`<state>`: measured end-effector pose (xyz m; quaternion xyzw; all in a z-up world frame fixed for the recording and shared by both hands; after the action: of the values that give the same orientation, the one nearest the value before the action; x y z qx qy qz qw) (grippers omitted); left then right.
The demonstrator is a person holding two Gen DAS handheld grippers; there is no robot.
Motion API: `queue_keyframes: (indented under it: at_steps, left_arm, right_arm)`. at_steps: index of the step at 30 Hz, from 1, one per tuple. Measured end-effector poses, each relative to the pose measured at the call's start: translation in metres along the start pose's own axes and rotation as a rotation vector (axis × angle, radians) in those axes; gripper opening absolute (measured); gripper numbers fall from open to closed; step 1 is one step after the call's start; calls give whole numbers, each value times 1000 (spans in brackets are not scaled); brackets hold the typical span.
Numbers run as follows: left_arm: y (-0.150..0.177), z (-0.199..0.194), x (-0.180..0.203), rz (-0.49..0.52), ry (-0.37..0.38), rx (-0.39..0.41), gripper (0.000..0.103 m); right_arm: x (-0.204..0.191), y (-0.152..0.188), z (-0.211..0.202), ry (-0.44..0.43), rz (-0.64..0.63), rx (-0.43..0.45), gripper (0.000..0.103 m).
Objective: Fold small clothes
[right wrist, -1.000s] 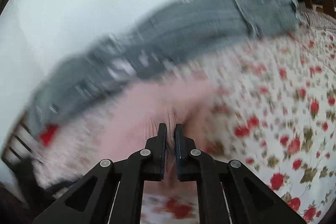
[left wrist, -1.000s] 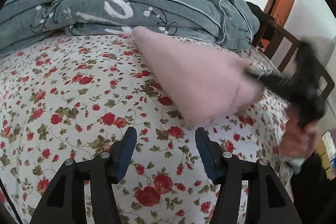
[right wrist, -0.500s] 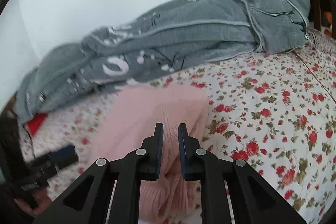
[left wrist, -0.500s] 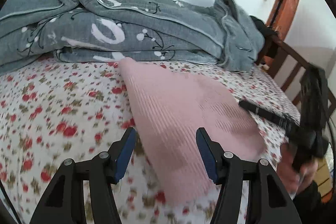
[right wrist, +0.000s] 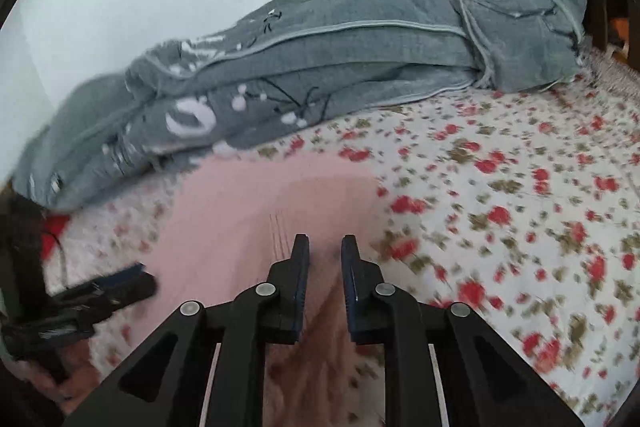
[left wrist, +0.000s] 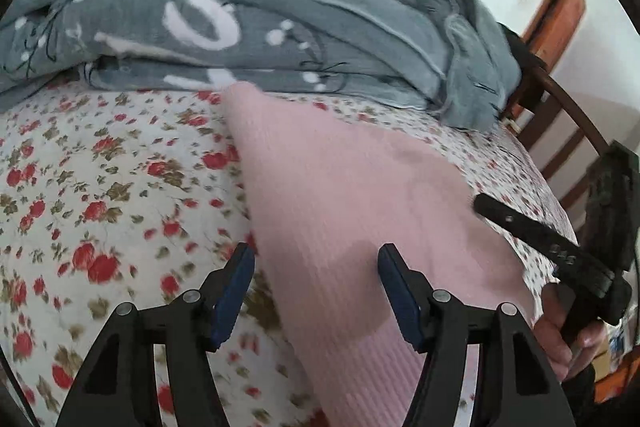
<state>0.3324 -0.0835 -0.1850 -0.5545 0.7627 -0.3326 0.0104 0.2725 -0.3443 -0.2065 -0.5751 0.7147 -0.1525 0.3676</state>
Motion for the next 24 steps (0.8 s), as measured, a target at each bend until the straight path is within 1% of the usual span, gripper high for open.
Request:
queue_keyframes:
  at_steps: [2, 4, 5, 6, 7, 8, 10, 11, 14, 16, 17, 19, 20, 21, 22, 23, 24]
  left_arm:
    - [-8, 10, -8, -34, 47, -28, 62]
    - [-12, 20, -12, -54, 79, -56, 64]
    - [-11, 27, -14, -70, 102, -72, 64]
    - [-10, 31, -17, -85, 117, -81, 64]
    - [-8, 38, -20, -105, 141, -85, 64]
    - [-5, 42, -21, -117, 163, -86, 64]
    - [-3, 49, -22, -134, 191, -82, 63]
    - [-3, 49, -22, -136, 192, -81, 63]
    - [-5, 50, -18, -137, 162, -73, 61]
    - [-6, 49, -15, -148, 139, -60, 56]
    - [-5, 47, -14, -151, 132, -56, 53]
    - [-7, 42, -13, -153, 121, -50, 44]
    - [-7, 38, -12, -153, 120, -47, 42]
    - [-8, 35, -11, -153, 120, -46, 40]
    - [-8, 31, -11, -152, 122, -42, 39]
    - [-7, 25, -10, -149, 121, -34, 38]
    - [-5, 21, -10, -146, 124, -29, 37]
  right_arm:
    - [2, -8, 12, -28, 41, -21, 29]
    - [3, -6, 21, -38, 54, -46, 32]
    - [5, -3, 26, -28, 49, -56, 39]
    - [9, 2, 31, 1, 36, -67, 44]
    - [14, 7, 37, 9, 36, -84, 54]
    - [19, 9, 40, 4, 50, -95, 57]
    - [34, 9, 44, -59, 120, -121, 58]
    - [37, 8, 46, -79, 136, -135, 58]
    - [37, 8, 51, -85, 132, -130, 58]
    - [36, 8, 52, -97, 130, -133, 58]
    - [37, 7, 55, -122, 137, -144, 58]
    - [45, 4, 61, -210, 179, -182, 59]
    - [49, 2, 64, -251, 209, -202, 57]
    - [51, 1, 64, -286, 234, -219, 50]
    - [48, 2, 63, -326, 248, -237, 35]
    - [44, 3, 60, -337, 263, -235, 33]
    - [39, 4, 55, -318, 262, -222, 32]
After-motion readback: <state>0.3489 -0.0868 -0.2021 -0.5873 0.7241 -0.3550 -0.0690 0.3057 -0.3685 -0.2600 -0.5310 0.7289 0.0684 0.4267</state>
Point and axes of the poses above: each gripper's, at about its wrist camera, not at the fingertips, and z roughly the way its jaws point, x to its right, y to its underside, the point moved 2 cm from there along z, roughly the way its jaws point, and after that the axes turned 6 degrees about -x, right-handed, at the moved point
